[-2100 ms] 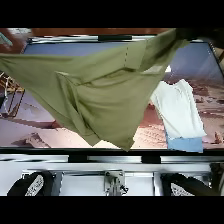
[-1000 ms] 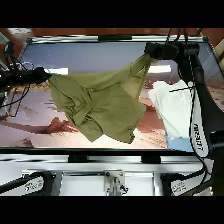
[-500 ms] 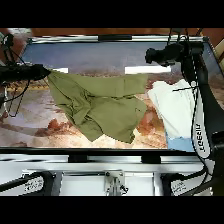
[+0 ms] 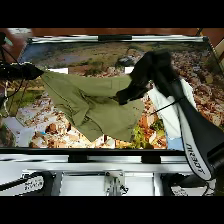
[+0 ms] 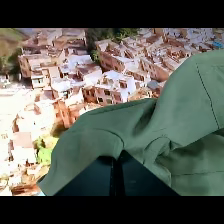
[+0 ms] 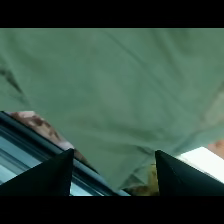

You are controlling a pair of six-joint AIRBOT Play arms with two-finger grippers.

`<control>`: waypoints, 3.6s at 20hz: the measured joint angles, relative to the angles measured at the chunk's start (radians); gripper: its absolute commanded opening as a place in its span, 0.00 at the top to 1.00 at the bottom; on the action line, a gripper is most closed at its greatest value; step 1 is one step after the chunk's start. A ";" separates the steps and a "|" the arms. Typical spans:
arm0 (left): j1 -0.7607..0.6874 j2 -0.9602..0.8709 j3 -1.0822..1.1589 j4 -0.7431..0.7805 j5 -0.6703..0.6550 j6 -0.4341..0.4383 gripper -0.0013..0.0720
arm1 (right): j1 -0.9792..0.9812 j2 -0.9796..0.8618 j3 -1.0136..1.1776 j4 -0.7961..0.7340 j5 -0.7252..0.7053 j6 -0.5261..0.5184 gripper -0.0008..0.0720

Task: Fold the shirts.

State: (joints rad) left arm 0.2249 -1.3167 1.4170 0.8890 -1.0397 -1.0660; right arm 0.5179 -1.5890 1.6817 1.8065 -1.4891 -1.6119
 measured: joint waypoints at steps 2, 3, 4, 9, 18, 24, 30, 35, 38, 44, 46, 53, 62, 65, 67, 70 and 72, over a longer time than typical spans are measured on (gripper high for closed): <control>0.010 0.000 0.001 0.001 -0.018 0.000 0.93 | 0.079 -0.011 -0.097 0.066 0.064 0.027 0.13; 0.014 0.000 0.002 0.001 -0.024 0.000 0.93 | 0.107 -0.019 -0.140 0.103 0.090 0.039 0.06; 0.018 -0.001 0.002 0.001 -0.030 0.000 0.93 | 0.130 -0.025 -0.184 0.140 0.108 0.053 0.06; 0.024 -0.001 0.002 0.001 -0.040 -0.003 0.93 | 0.172 -0.040 -0.348 0.264 0.209 0.167 0.06; 0.025 -0.005 -0.001 0.000 -0.031 -0.004 0.93 | 0.210 -0.056 -0.413 0.393 0.409 0.405 0.06; 0.025 -0.005 -0.001 0.000 -0.025 -0.004 0.93 | 0.267 -0.101 -0.416 0.440 0.500 0.472 0.06; 0.025 -0.005 -0.001 0.000 -0.024 -0.005 0.93 | 0.282 -0.135 -0.416 0.462 0.602 0.558 0.07; 0.025 -0.005 -0.001 0.000 -0.024 -0.005 0.93 | 0.288 -0.148 -0.416 0.467 0.661 0.632 0.84; 0.025 -0.005 -0.001 0.000 -0.023 -0.005 0.93 | 0.287 -0.151 -0.416 0.465 0.679 0.652 0.89; 0.025 -0.005 -0.001 0.000 -0.021 -0.004 0.93 | 0.263 -0.099 -0.416 0.399 0.625 0.535 0.06; 0.025 -0.005 -0.001 0.000 -0.019 -0.004 0.93 | 0.254 -0.078 -0.416 0.344 0.548 0.494 0.07; 0.025 -0.005 -0.001 0.000 -0.019 -0.004 0.93 | 0.253 -0.111 -0.416 0.399 0.509 0.505 0.06; 0.025 -0.005 -0.001 0.000 -0.018 -0.004 0.93 | 0.267 -0.163 -0.417 0.431 0.660 0.676 0.81; 0.025 -0.005 -0.001 0.000 -0.018 -0.004 0.93 | 0.285 -0.169 -0.417 0.436 0.684 0.703 0.88; 0.025 -0.005 0.002 0.000 -0.018 -0.004 0.93 | 0.288 -0.148 -0.417 0.435 0.678 0.680 0.89; 0.026 0.002 0.028 0.000 -0.008 -0.004 0.93 | 0.278 -0.051 -0.416 0.408 0.661 0.594 0.89; 0.033 0.015 0.076 -0.001 0.008 -0.014 0.93 | 0.249 0.053 -0.401 0.365 0.647 0.497 0.89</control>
State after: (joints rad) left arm 0.2577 -1.3014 1.4933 0.8883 -1.0317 -1.0805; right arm 0.7673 -1.5364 1.2804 2.1719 -0.8421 -1.1149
